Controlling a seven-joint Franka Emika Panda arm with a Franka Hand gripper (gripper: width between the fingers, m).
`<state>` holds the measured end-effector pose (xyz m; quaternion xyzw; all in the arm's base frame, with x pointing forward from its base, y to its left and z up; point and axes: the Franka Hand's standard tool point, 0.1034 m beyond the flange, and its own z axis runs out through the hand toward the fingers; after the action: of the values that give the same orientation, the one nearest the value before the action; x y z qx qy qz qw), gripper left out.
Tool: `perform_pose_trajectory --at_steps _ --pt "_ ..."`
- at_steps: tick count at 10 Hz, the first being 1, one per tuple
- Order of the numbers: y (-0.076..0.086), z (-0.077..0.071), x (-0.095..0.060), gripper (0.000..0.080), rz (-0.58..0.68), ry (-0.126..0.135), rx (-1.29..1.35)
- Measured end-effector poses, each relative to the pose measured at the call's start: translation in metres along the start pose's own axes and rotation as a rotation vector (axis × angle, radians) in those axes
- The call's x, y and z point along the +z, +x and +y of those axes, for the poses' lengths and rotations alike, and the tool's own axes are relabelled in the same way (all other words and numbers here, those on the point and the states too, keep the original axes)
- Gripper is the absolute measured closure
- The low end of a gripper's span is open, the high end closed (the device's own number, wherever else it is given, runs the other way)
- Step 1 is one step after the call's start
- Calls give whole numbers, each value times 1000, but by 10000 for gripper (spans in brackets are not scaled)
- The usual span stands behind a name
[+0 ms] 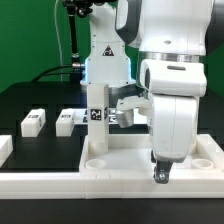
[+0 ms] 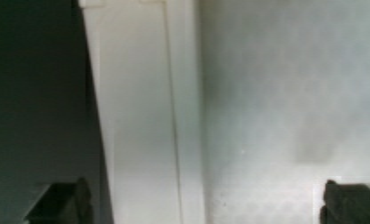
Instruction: Assemble desk
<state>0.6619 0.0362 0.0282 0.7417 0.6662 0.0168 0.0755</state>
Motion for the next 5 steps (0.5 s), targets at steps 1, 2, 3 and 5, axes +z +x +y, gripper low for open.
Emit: perform_pose_trajectory --at_steps 1,2,3,5 --pt "-2 2 -3 151 -1 -3 2" --pt "-10 7 -21 151 -17 20 12" --pt "-19 14 -57 151 -28 22 35" --pt "-36 28 -88 151 -44 -3 87"
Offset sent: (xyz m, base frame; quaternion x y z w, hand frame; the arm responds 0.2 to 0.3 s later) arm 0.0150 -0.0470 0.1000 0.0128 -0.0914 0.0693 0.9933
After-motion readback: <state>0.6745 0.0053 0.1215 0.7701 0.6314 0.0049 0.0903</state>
